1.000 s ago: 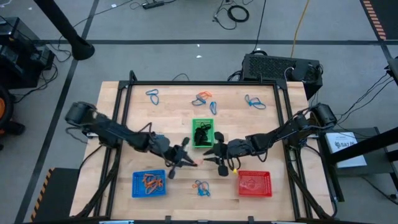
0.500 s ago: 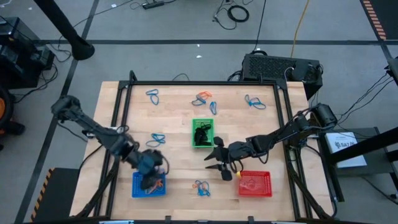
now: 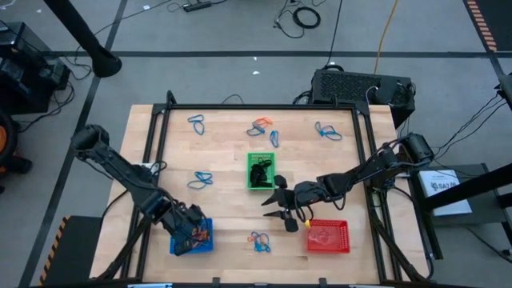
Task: Sort rubber bands into baskets
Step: Put the orange rubber band into the blue bin
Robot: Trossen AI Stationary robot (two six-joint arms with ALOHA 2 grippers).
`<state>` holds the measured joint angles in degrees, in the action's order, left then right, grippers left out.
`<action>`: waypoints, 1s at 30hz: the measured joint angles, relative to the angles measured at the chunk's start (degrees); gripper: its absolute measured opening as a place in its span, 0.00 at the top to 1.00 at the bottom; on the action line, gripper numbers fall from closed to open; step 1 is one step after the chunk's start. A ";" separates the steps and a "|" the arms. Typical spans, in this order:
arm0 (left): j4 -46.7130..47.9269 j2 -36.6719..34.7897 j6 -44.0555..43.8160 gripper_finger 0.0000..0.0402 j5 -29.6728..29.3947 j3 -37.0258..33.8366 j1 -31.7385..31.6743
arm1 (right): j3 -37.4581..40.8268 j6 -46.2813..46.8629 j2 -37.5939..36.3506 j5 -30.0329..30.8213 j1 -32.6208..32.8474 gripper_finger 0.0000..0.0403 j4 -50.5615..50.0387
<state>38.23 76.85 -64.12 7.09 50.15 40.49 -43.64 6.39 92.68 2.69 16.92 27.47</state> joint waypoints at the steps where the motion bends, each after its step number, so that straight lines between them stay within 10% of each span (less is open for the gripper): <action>1: 0.64 0.17 0.08 0.97 0.00 0.00 0.00 | 0.00 0.00 0.00 0.01 0.04 0.60 -0.02; 22: 2.22 0.30 2.67 0.75 -0.10 0.59 -5.32 | 0.01 0.27 -1.02 0.09 0.03 0.60 -3.95; 30: 2.04 0.30 33.75 0.75 -20.14 3.21 -16.63 | 0.02 1.24 -9.41 3.83 -1.63 0.60 -18.08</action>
<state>40.27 77.14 -30.36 -13.05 53.36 23.86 -43.62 7.63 83.27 6.52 15.29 9.40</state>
